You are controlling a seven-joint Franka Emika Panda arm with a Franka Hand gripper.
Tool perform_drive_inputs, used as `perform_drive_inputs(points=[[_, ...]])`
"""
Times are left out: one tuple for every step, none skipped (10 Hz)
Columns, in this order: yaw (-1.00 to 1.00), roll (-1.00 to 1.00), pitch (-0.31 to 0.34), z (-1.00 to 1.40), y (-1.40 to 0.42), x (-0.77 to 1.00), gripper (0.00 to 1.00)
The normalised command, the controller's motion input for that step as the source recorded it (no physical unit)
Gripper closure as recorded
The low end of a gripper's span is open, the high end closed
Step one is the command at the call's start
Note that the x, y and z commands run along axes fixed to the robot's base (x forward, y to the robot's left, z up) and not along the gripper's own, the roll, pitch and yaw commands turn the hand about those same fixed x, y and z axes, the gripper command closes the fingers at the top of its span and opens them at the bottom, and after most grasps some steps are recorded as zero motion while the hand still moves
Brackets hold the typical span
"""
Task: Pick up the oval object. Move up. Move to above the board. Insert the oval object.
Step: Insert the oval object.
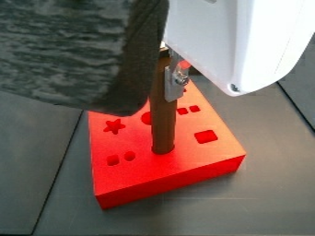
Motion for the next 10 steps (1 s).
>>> perform_drive_inputs(points=[[-0.32,-0.06,-0.017,-0.06,0.0,0.0,1.0],[-0.38,-0.31,-0.034,-0.25,0.08,0.13,1.0],[-0.37,-0.28,0.0,-0.45,0.12,0.23,1.0],[-0.26,-0.37,0.017,-0.35,0.31,0.4,1.0],[-0.2,-0.33,0.043,-0.45,0.31,0.36,1.0],[-0.04,0.03,0.021,-0.5,0.01,0.05,1.0],[0.0,0.39,0.009,-0.53,-0.06,-0.04,1.0],[0.0,0.35,0.0,-0.59,-0.04,0.0,1.0],[0.0,0.25,-0.006,-0.54,-0.01,-0.09,1.0],[0.0,0.08,-0.12,-0.41,0.0,-0.12,1.0]])
